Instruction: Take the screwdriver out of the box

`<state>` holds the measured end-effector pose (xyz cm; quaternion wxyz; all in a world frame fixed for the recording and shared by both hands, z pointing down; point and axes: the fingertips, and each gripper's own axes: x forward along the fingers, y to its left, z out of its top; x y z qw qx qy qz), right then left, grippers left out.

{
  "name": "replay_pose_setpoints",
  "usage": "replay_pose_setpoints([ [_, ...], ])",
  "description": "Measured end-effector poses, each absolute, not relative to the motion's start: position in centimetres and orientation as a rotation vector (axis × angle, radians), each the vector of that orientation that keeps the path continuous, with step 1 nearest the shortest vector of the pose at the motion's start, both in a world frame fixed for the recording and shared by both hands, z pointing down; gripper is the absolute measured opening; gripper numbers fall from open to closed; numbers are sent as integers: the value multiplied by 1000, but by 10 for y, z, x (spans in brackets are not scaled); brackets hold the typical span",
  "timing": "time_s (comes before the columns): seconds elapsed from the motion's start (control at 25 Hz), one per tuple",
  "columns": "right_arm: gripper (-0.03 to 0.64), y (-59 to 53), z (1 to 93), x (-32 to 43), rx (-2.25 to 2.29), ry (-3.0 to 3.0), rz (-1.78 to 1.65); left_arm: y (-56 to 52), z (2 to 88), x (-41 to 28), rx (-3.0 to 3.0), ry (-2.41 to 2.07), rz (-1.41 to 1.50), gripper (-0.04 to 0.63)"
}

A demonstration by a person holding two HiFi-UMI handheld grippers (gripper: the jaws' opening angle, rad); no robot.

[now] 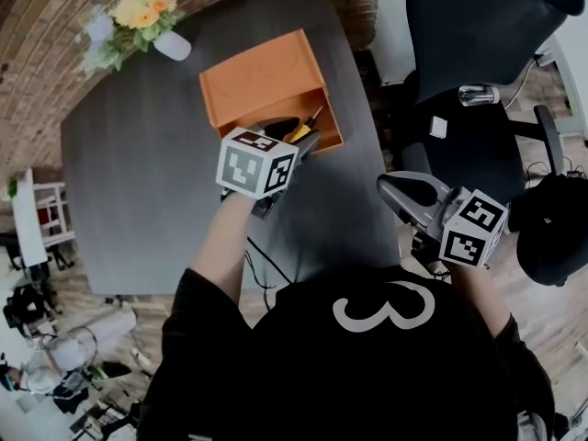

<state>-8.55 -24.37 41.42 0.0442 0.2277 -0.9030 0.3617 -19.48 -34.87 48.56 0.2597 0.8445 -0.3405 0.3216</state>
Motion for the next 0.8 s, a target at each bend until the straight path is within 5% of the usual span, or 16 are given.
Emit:
replay_pose_setpoints([
  [0.6,2,-242,426,-91,784,-2747,1142,-358,550,-201,2177,-860,1134,164],
  [0.8,2,-242,427,-88,828,-2750,1147,-363,553,-205,2169,-871,1150,104],
])
